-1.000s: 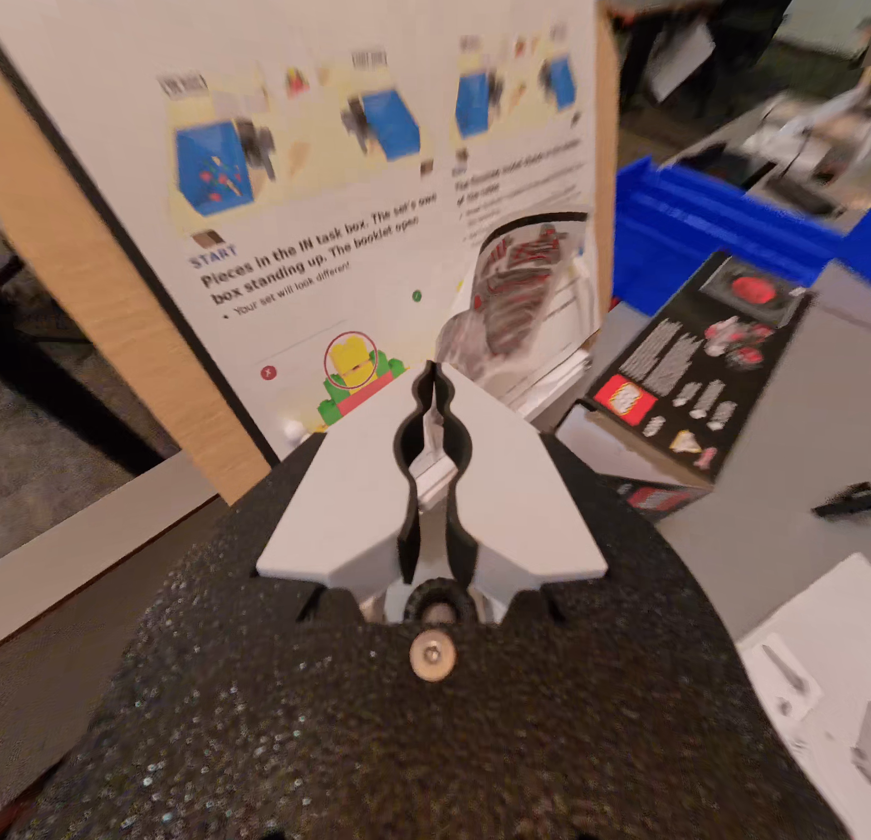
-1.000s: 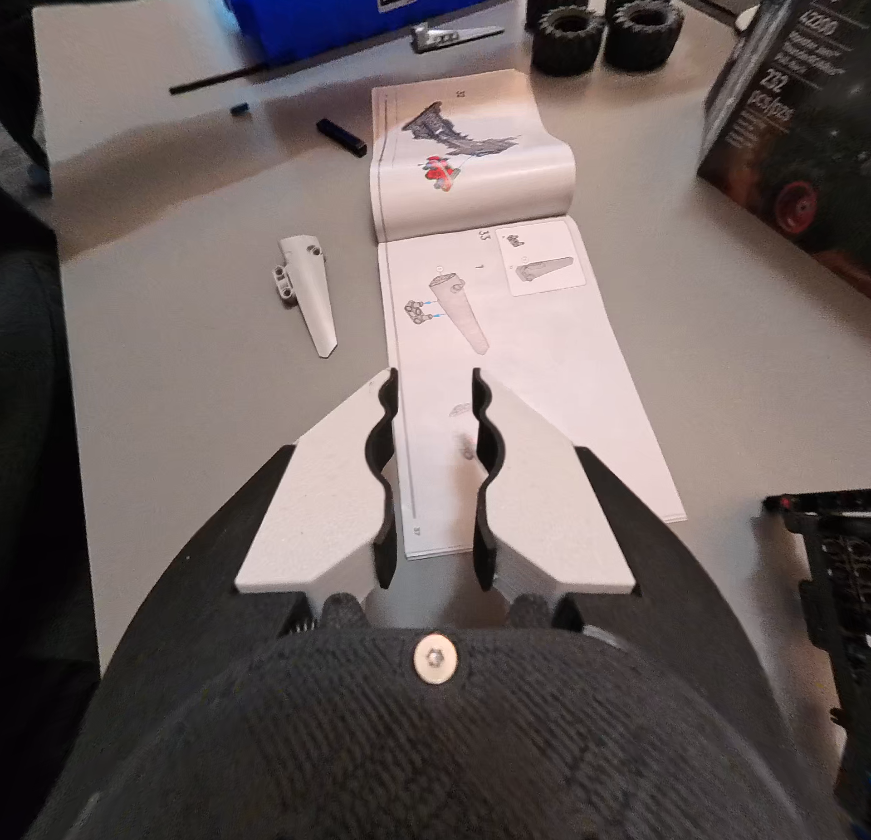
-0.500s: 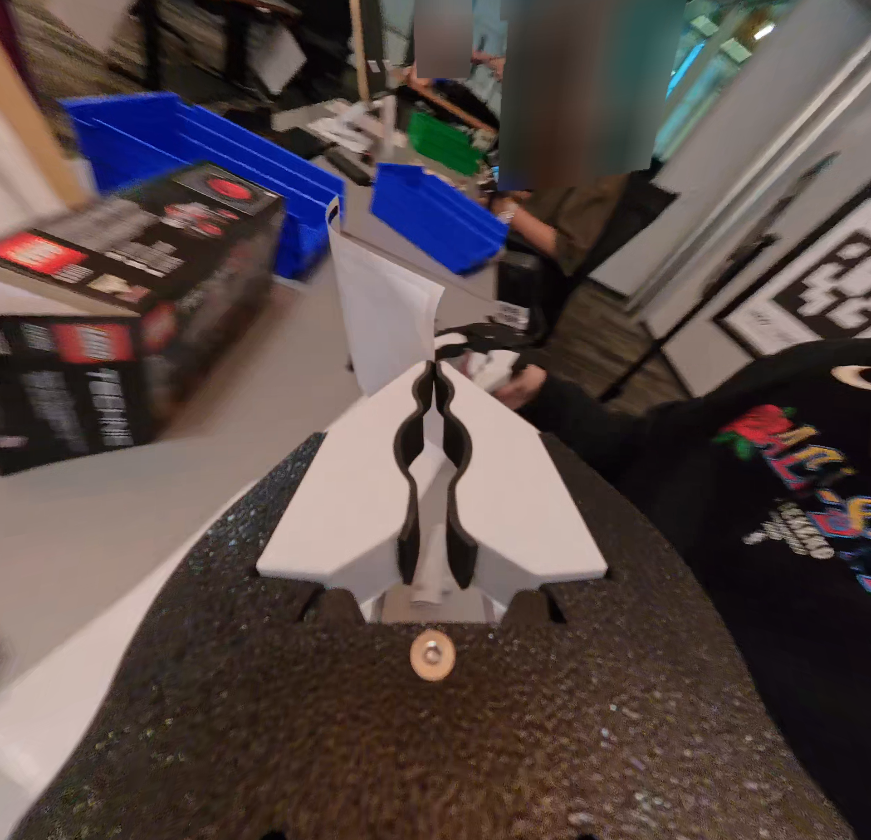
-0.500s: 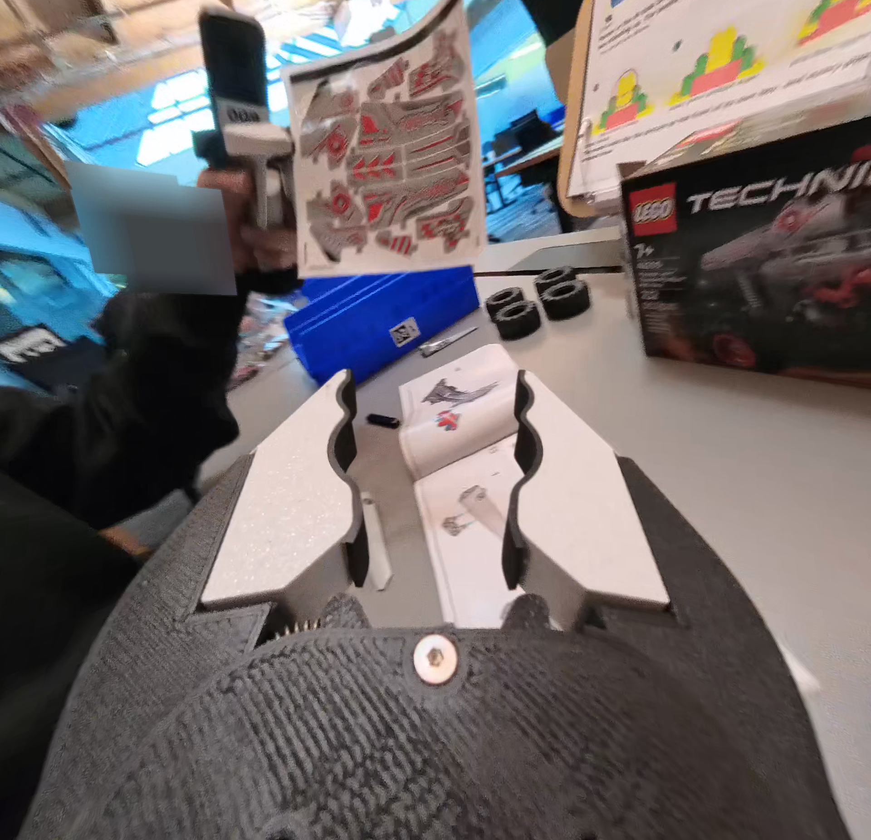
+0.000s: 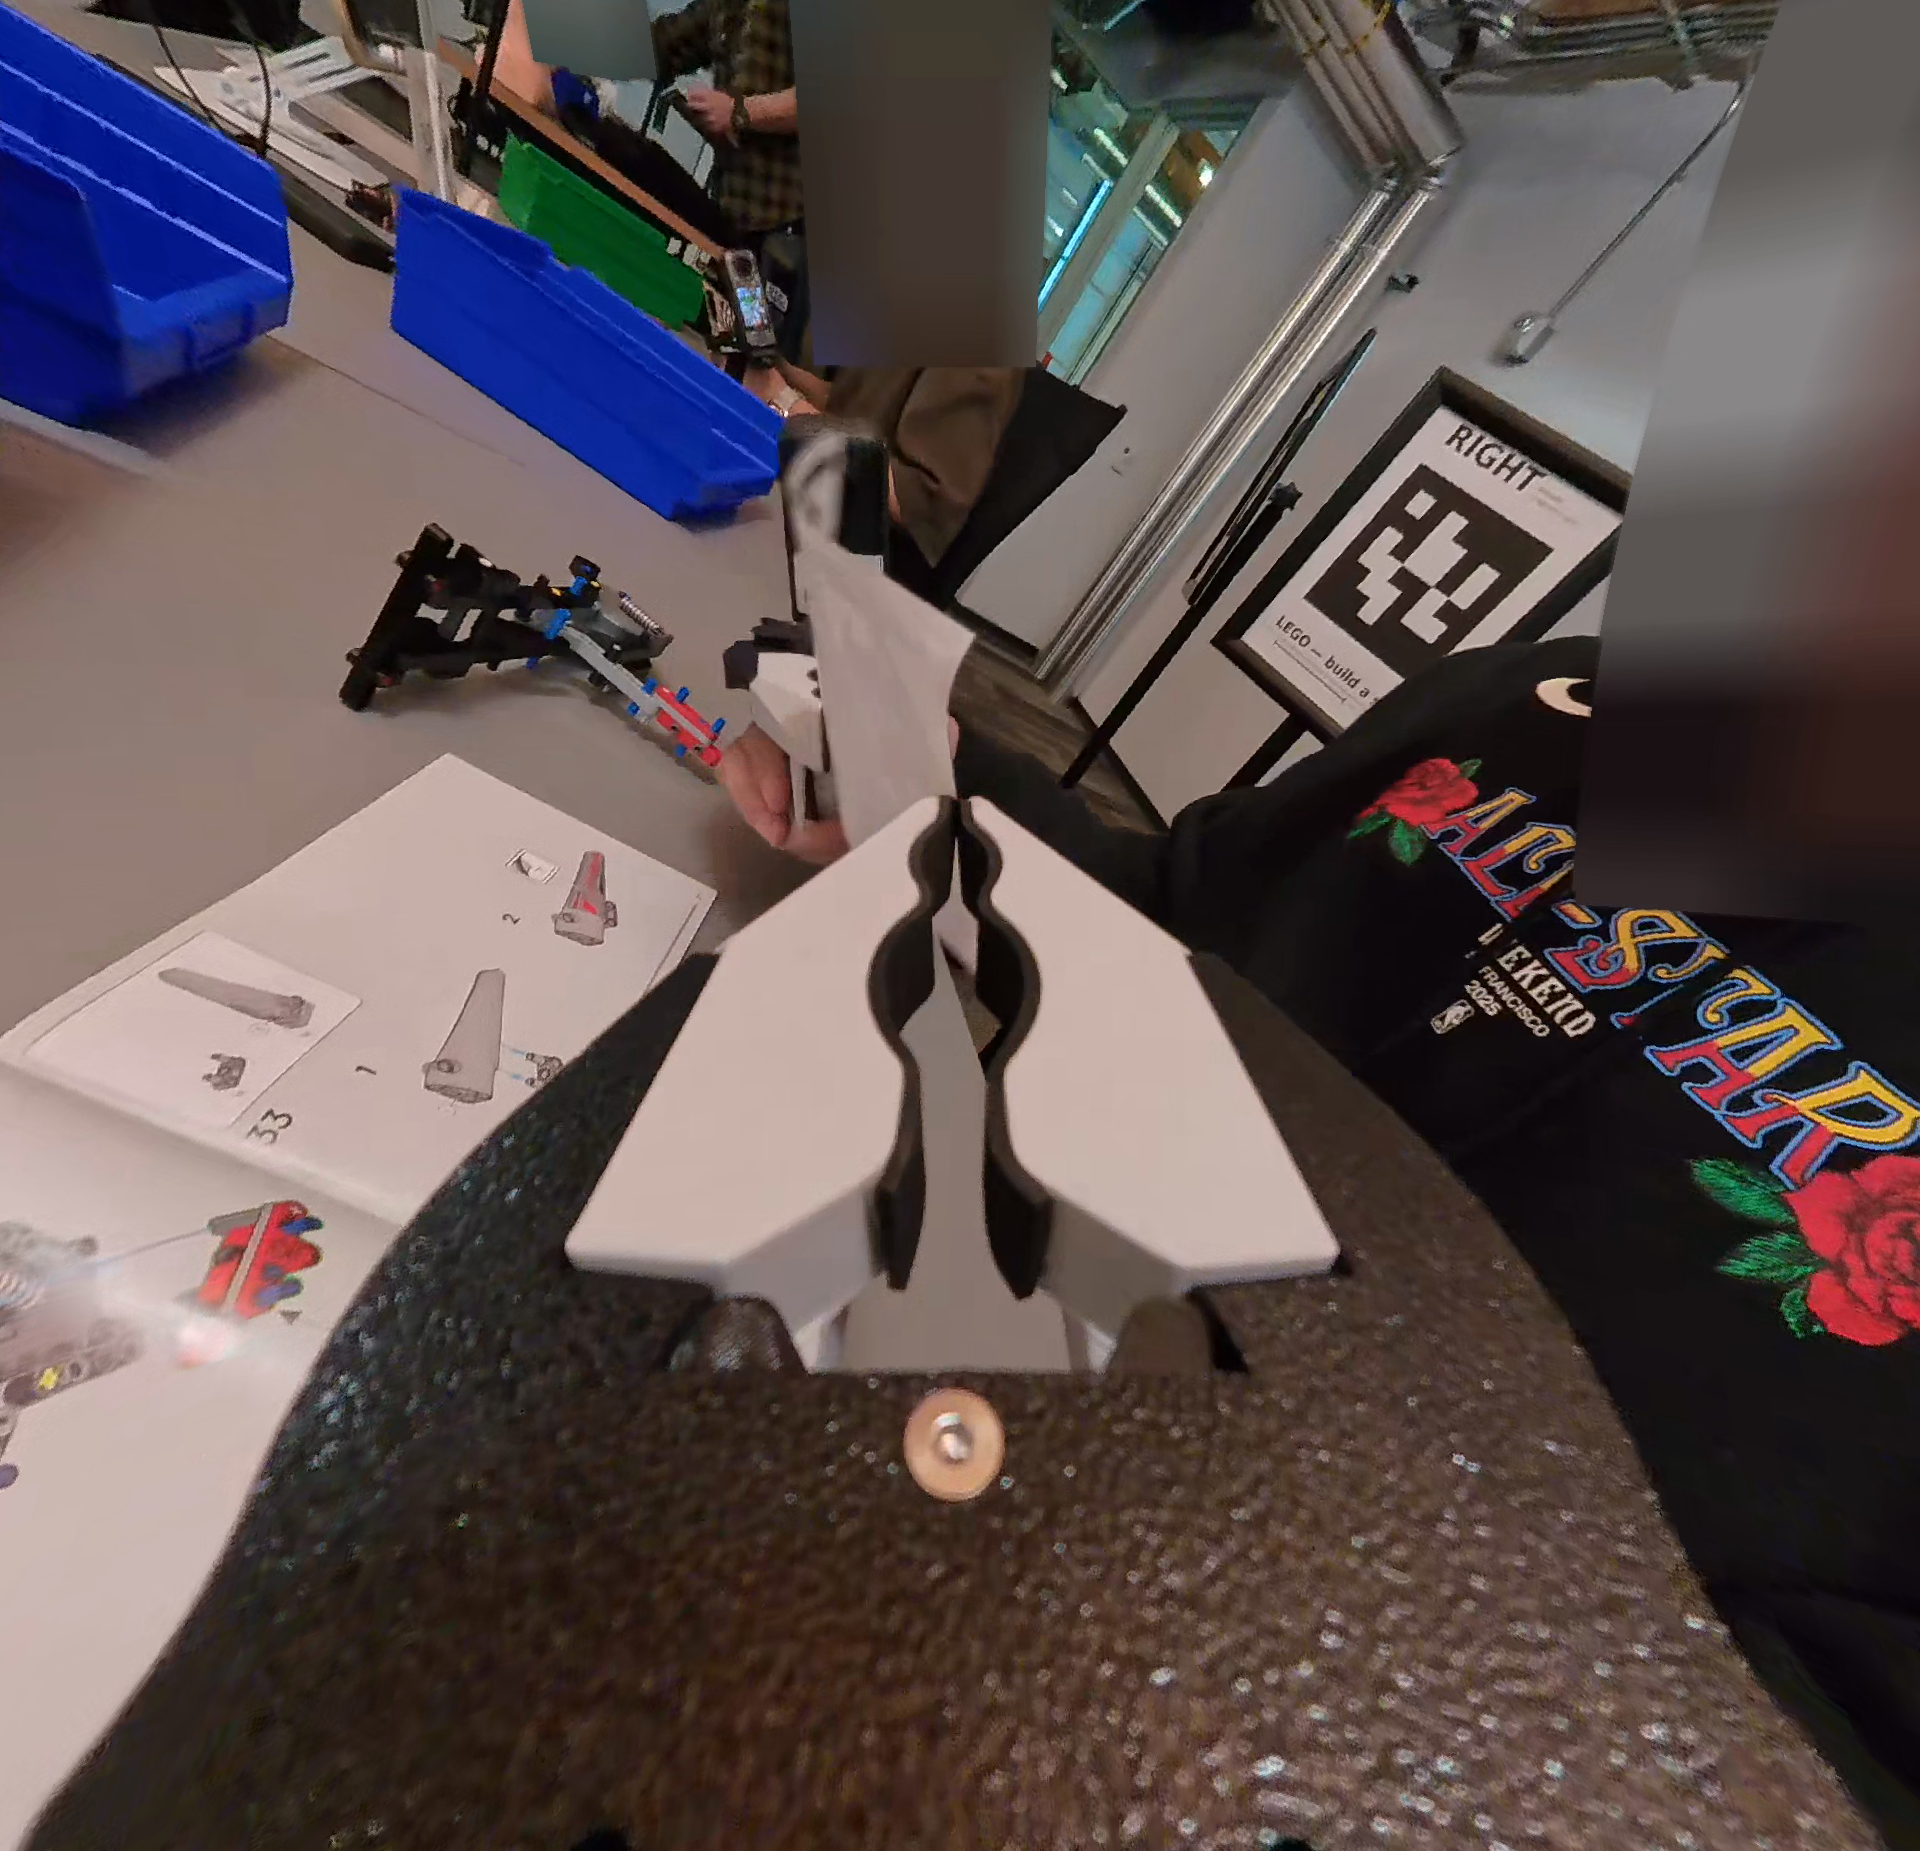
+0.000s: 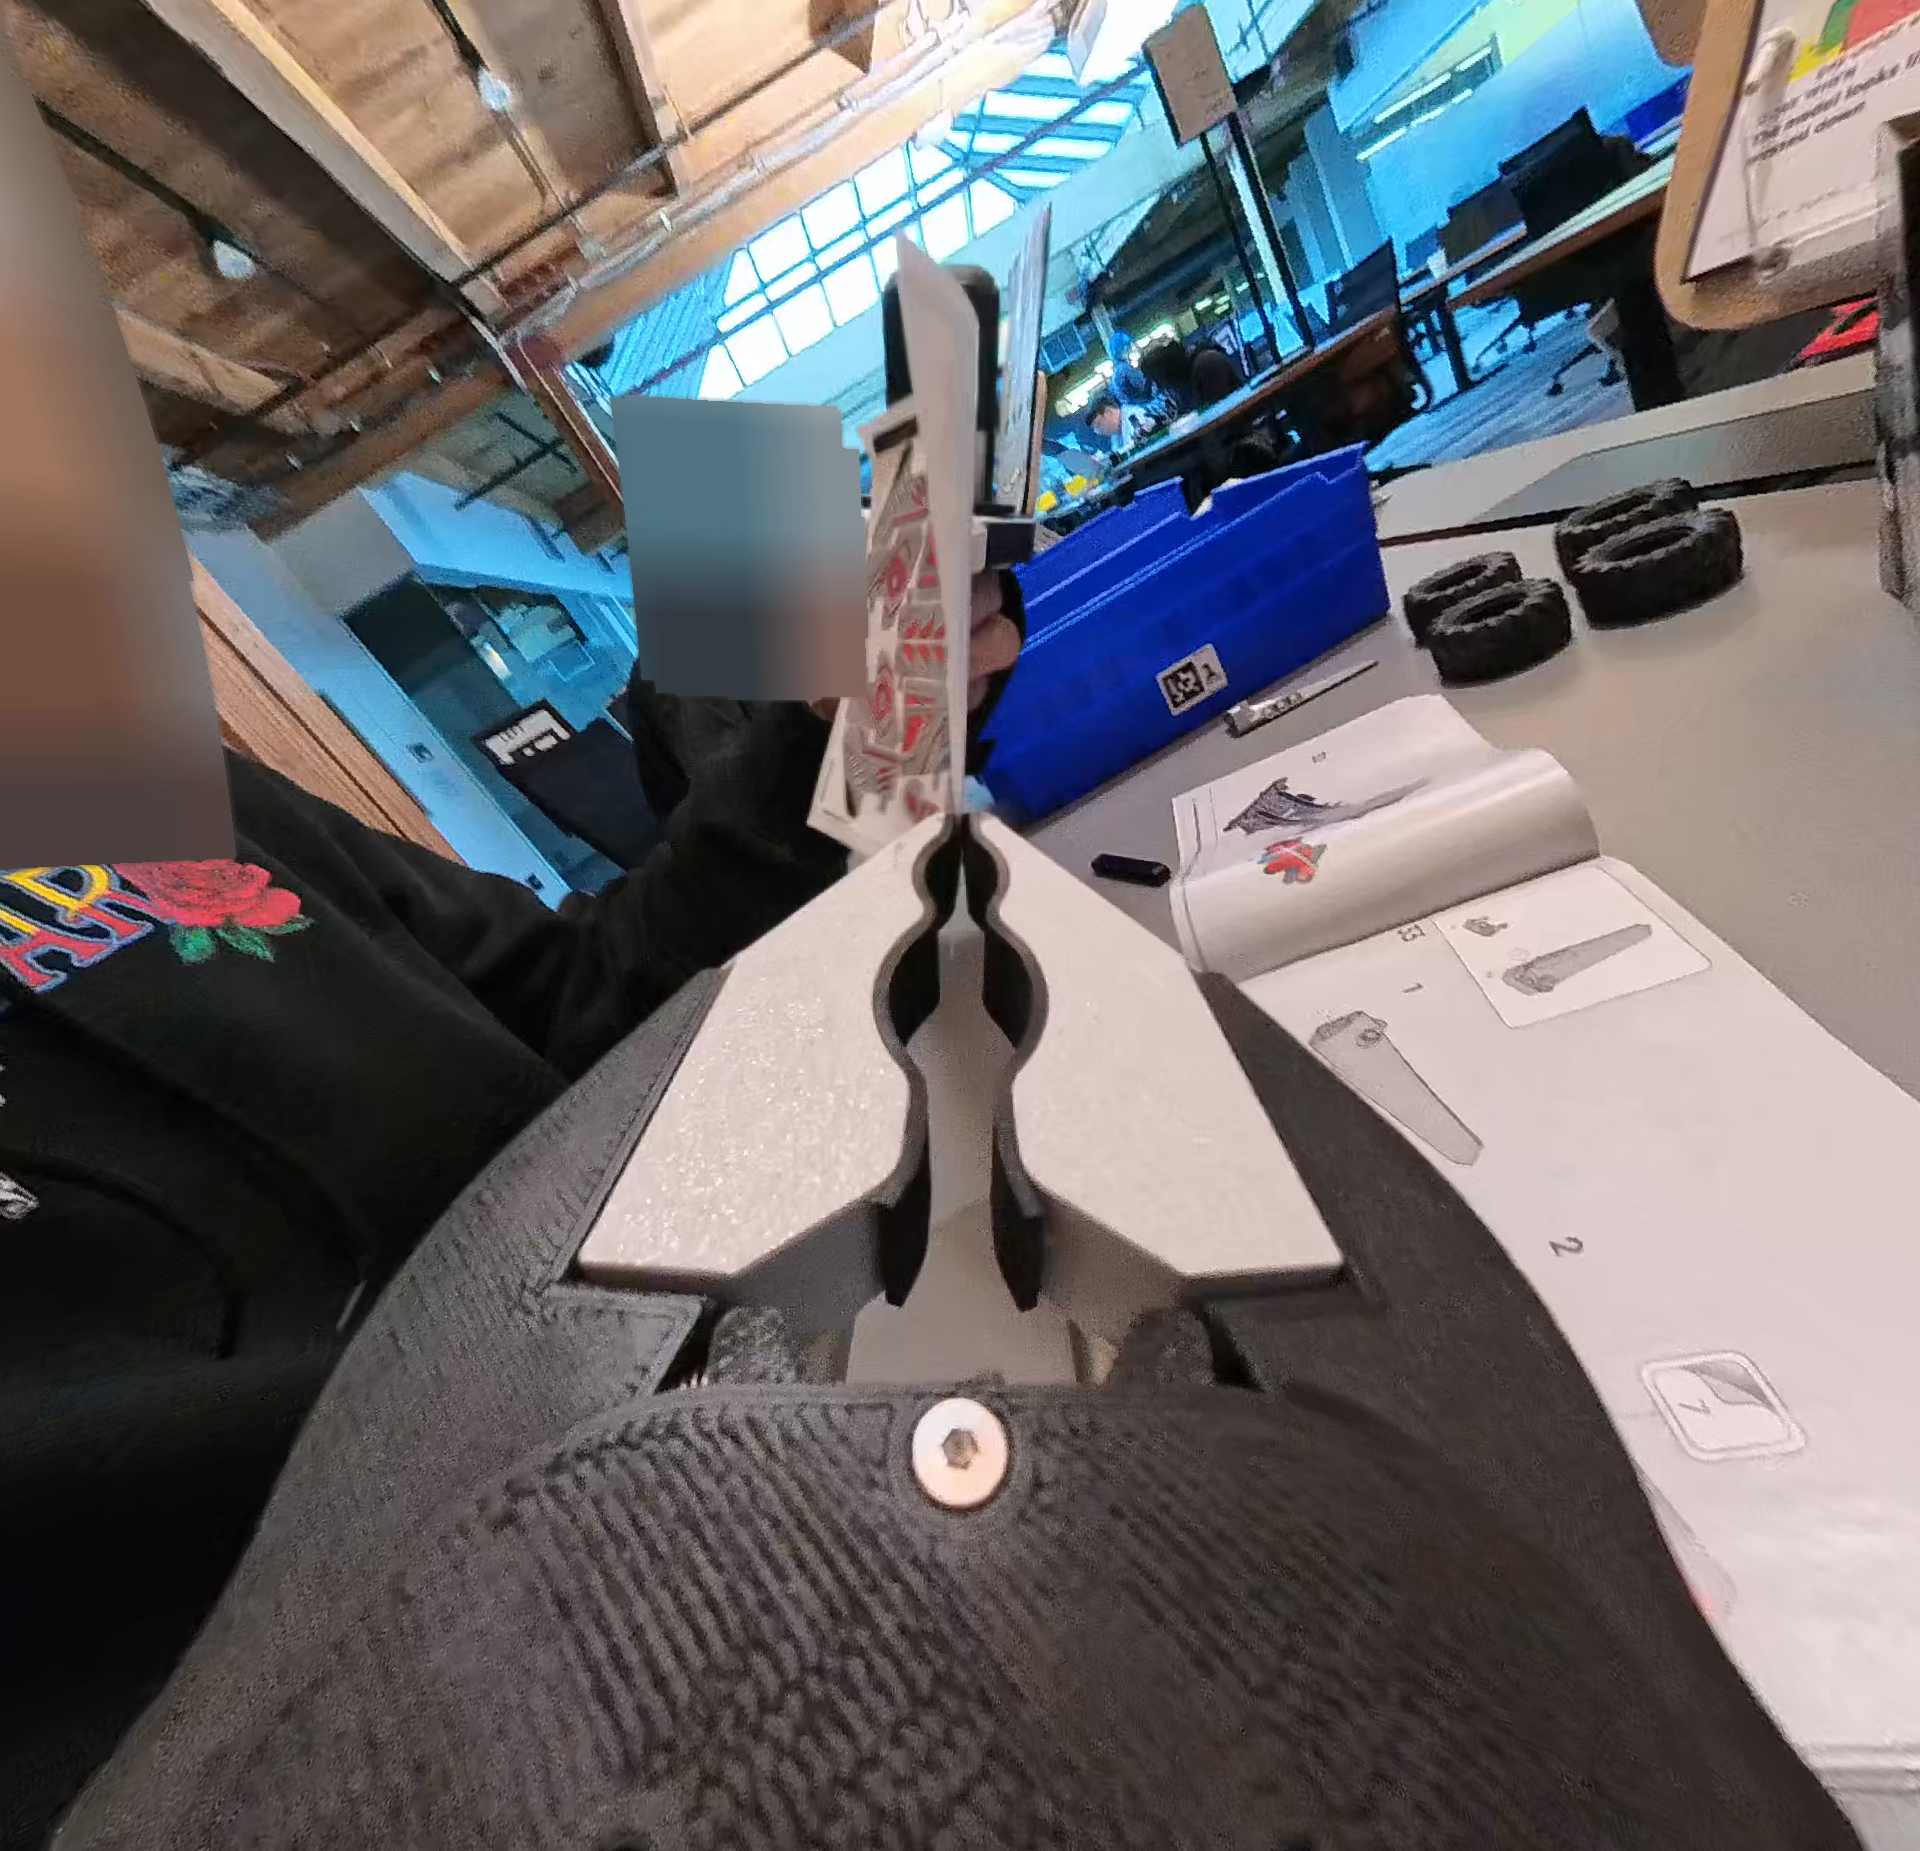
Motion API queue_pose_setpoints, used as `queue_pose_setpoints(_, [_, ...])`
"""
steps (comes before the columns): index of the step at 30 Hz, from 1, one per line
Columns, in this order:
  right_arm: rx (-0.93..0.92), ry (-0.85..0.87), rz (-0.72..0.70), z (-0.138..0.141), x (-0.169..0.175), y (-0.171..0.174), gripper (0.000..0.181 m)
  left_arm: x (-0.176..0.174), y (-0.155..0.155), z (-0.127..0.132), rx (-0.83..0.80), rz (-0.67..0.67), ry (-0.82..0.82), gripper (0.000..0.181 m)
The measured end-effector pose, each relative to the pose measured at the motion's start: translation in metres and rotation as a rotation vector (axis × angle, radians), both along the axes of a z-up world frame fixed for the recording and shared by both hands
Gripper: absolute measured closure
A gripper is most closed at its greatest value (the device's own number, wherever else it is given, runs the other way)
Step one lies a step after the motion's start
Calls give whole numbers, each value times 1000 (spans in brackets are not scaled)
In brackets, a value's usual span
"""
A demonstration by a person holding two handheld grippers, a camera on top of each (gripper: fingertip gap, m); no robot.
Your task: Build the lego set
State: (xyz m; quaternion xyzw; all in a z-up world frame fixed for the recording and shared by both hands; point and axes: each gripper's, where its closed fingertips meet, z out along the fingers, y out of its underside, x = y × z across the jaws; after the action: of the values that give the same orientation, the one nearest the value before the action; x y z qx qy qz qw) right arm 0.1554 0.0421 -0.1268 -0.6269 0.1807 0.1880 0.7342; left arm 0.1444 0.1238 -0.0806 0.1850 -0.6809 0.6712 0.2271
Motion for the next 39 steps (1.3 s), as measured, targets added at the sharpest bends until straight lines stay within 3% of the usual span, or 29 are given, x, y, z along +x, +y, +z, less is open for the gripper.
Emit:
queue_pose_setpoints(5, [8,24,-37,-4,-1,2,181,20,9,-19,27,102,32,181])
queue_pose_setpoints(10, [108,182,-54,-4,-4,11,181,52,19,-51,183,337,-85,177])
queue_pose_setpoints(13, [132,312,-139,-15,7,15,181,83,43,-48,328,657,-341,156])
queue_pose_setpoints(15, [150,342,-181,-19,13,16,181,76,42,-29,335,746,-559,147])
queue_pose_setpoints(17, [167,351,-190,-20,13,18,181,60,26,-30,361,683,-639,146])
queue_pose_setpoints(19, [190,340,-166,-16,9,23,181,64,27,-46,417,712,-524,142])
queue_pose_setpoints(20, [191,335,-159,-15,7,25,181,64,27,-52,399,708,-446,129])
queue_pose_setpoints(21, [189,323,-157,-14,5,26,181,60,24,-56,350,672,-362,127])
queue_pose_setpoints(25, [215,266,-99,-1,-9,32,181,40,13,-58,147,471,-86,144])
queue_pose_setpoints(28, [189,248,-106,-2,-10,35,181,22,8,-43,-7,333,-10,181])
queue_pose_setpoints(34, [172,191,-141,6,-6,27,181,16,14,-47,-67,253,165,181])
queue_pose_setpoints(39, [7,106,-136,-9,-14,36,169,20,23,-45,-127,247,242,181])
